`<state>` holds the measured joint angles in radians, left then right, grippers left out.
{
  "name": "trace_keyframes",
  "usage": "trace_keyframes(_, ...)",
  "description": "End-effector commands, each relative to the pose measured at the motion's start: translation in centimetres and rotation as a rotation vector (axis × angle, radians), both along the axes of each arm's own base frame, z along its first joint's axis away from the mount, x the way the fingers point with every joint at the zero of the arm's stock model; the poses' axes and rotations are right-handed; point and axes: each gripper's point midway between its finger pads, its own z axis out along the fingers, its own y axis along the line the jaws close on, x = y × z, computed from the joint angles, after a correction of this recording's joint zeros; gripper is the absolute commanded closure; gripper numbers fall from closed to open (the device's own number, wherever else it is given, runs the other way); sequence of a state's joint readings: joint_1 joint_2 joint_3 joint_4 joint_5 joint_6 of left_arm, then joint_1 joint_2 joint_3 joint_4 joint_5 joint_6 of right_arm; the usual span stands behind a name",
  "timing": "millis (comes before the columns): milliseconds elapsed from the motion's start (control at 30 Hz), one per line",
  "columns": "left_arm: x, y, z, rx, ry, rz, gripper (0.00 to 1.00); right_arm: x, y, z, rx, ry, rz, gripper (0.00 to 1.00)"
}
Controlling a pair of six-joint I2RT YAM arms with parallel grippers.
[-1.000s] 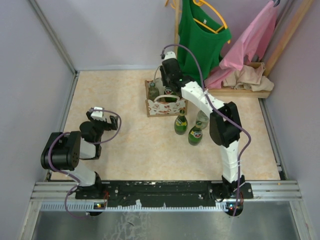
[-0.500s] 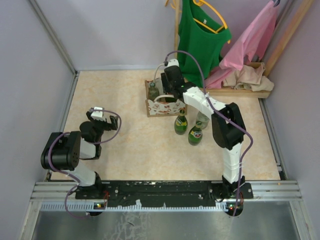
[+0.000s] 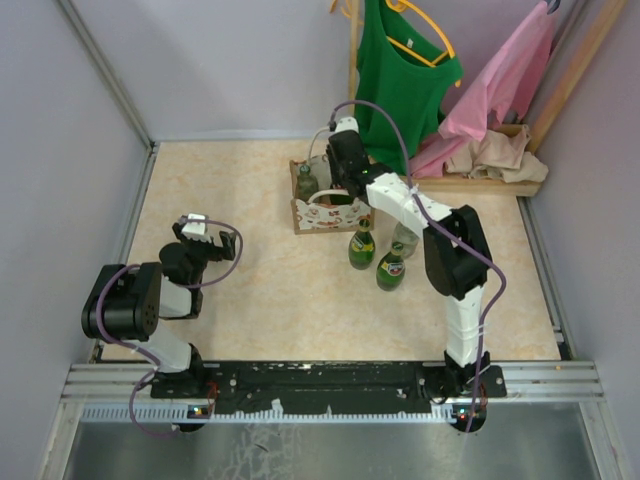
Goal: Take the beverage out of the canvas bag
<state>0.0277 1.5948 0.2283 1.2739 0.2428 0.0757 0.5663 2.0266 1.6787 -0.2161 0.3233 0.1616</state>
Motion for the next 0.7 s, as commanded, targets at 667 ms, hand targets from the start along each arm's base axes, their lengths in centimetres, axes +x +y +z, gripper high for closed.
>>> trace_keyframes(667, 0.5, -0.2, 0.7, 0.006, -0.024, -0.004, 0.0, -0.1, 0.9, 21.1, 0.095, -0.41, 0.039, 1.0)
